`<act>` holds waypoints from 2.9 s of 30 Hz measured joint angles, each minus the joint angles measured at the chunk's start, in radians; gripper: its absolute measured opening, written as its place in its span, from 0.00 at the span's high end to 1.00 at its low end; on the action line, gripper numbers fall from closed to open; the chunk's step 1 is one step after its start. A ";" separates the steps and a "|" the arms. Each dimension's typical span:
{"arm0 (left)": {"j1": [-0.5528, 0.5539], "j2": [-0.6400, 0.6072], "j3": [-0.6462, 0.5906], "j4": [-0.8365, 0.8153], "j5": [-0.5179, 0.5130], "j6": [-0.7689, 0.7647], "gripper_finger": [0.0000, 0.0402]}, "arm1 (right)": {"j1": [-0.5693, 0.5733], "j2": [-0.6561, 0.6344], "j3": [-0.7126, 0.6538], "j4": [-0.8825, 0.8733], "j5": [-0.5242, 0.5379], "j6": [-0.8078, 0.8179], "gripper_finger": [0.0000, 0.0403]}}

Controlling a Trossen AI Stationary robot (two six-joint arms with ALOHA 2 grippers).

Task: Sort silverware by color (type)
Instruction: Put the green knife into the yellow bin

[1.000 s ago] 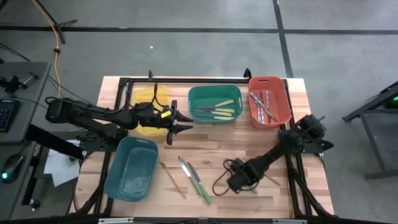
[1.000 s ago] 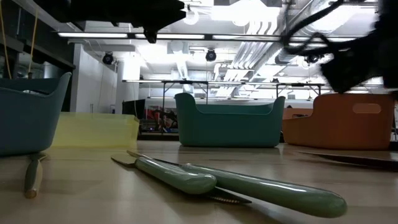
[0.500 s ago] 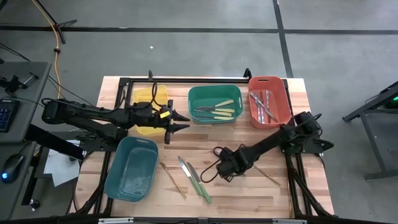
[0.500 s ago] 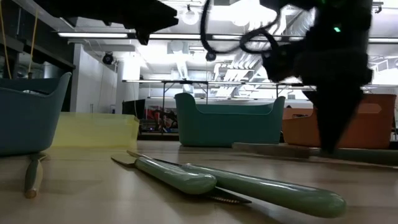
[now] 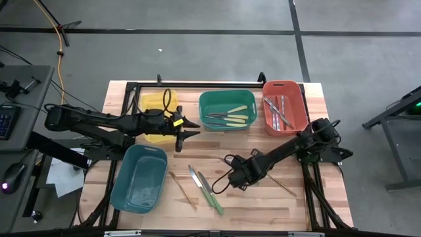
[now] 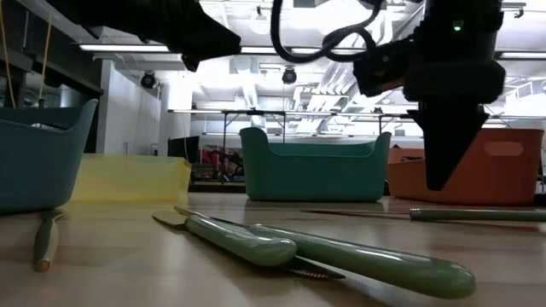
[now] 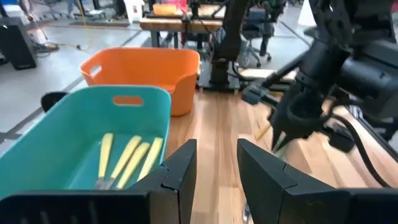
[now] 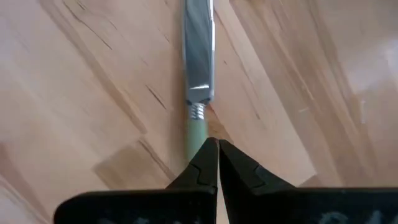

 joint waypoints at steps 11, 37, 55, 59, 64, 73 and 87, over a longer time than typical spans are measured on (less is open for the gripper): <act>-0.019 0.323 0.072 0.117 0.223 0.202 0.95 | 0.039 -0.139 -0.006 -0.168 0.001 -0.003 1.00; -0.063 0.891 0.393 0.087 0.178 0.346 1.00 | 0.099 -0.256 -0.005 -0.179 0.074 0.135 1.00; -0.058 0.917 0.394 0.057 0.257 0.343 1.00 | 0.099 -0.256 -0.005 -0.179 0.073 0.134 1.00; -0.052 0.940 0.397 0.074 0.244 0.343 1.00 | 0.099 -0.256 -0.004 -0.177 0.073 0.135 1.00; -0.046 0.991 0.412 0.089 0.246 0.329 1.00 | 0.098 -0.256 -0.004 -0.165 0.053 0.138 1.00; -0.047 1.012 0.425 0.098 0.247 0.309 1.00 | 0.077 -0.223 -0.004 -0.184 -0.039 0.114 0.87; -0.046 1.012 0.423 0.098 0.259 0.307 1.00 | 0.079 -0.164 -0.263 0.078 -0.202 -0.008 0.44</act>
